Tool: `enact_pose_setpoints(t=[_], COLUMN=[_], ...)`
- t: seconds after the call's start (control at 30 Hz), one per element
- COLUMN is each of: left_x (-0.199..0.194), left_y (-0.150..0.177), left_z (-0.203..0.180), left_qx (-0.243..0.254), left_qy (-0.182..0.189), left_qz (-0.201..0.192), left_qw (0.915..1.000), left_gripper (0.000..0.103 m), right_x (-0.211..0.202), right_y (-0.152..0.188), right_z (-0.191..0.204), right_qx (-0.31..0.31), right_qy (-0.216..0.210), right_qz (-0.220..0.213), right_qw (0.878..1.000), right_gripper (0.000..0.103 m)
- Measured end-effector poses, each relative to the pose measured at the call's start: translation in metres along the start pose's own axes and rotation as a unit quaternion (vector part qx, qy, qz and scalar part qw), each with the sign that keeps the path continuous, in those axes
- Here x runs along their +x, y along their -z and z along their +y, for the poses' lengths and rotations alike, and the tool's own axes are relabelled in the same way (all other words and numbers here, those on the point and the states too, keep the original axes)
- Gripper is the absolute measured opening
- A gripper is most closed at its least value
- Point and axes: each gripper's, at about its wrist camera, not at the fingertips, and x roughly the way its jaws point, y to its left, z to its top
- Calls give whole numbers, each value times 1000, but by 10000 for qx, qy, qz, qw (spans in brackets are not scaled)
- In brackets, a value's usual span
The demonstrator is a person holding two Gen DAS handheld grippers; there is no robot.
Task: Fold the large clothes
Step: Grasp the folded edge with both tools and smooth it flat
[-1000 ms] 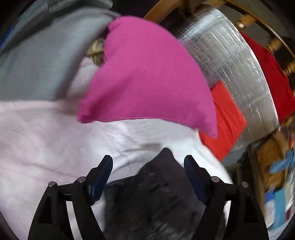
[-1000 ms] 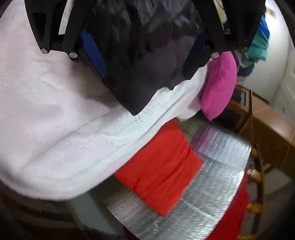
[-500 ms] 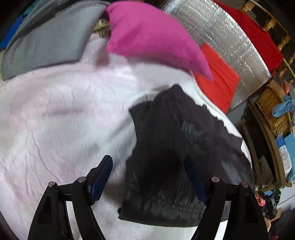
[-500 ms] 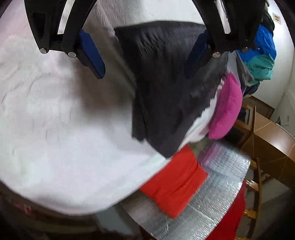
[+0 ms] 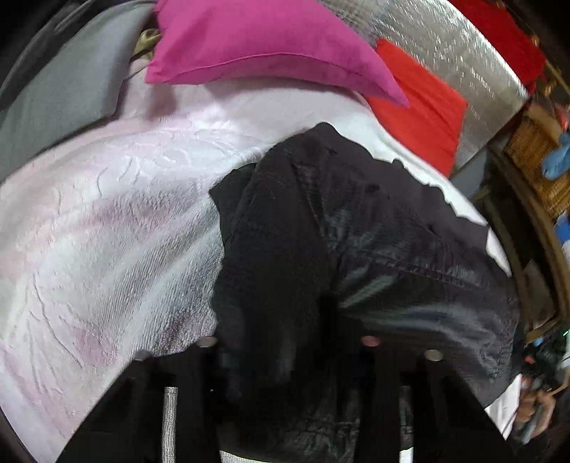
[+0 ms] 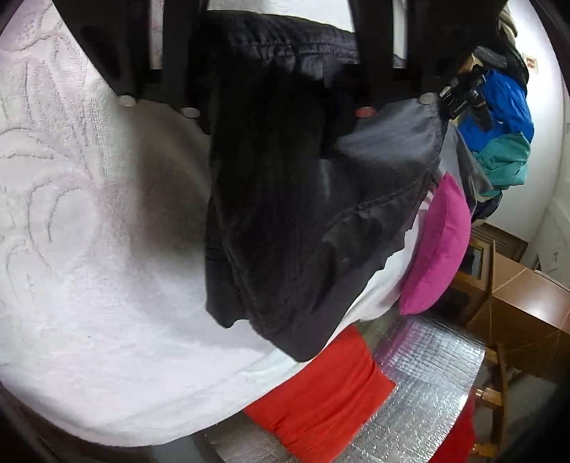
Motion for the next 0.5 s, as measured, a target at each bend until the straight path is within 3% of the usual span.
enact_pose_setpoints(t=[0.03, 0.13, 0.5], left_x=[-1, -9, -60], left_y=[-2, -5, 32], left_z=[-2, -9, -14], left_qx=[-45, -41, 217], left_qy=[-46, -225, -273], left_qz=[33, 60, -69], left_qw=[10000, 9997, 9994], left_gripper=[25, 19, 18], right_x=[0, -11, -47], right_y=[-1, -4, 20], right_z=[5, 25, 47], right_qx=[-76, -253, -585], right_qy=[49, 119, 229], right_qz=[17, 7, 104], right_qw=[10000, 9996, 9980], right_gripper=[35, 28, 25])
